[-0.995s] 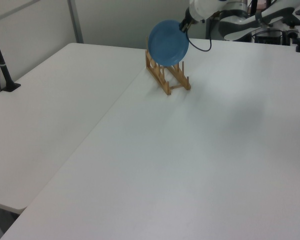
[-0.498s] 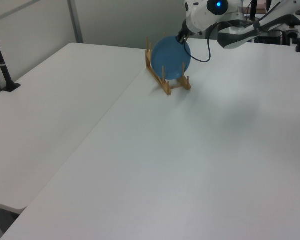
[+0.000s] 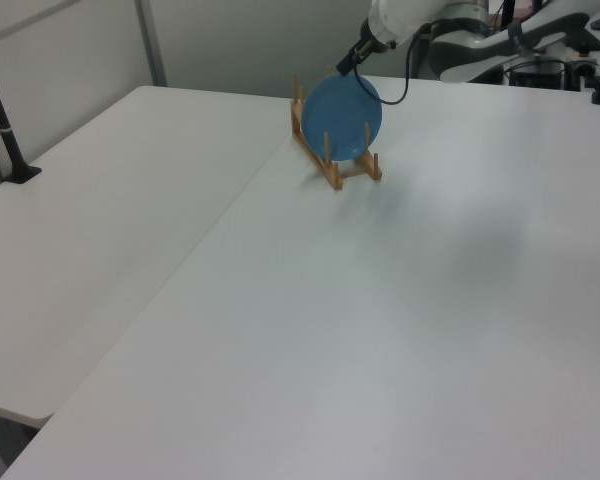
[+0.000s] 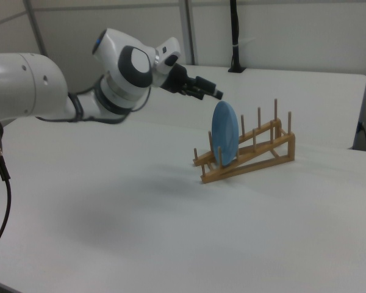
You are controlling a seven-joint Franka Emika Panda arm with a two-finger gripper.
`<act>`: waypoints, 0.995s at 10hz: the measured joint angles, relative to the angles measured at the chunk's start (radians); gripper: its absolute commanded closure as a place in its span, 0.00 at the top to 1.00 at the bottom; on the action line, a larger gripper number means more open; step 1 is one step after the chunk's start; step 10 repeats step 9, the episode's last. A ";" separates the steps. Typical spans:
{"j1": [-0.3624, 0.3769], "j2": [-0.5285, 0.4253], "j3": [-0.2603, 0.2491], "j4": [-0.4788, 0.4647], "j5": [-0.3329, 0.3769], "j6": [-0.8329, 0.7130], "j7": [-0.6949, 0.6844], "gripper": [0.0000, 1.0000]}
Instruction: Place plate in plate rack
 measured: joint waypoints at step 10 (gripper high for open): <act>0.029 -0.282 0.140 -0.016 0.740 -0.949 -0.662 1.00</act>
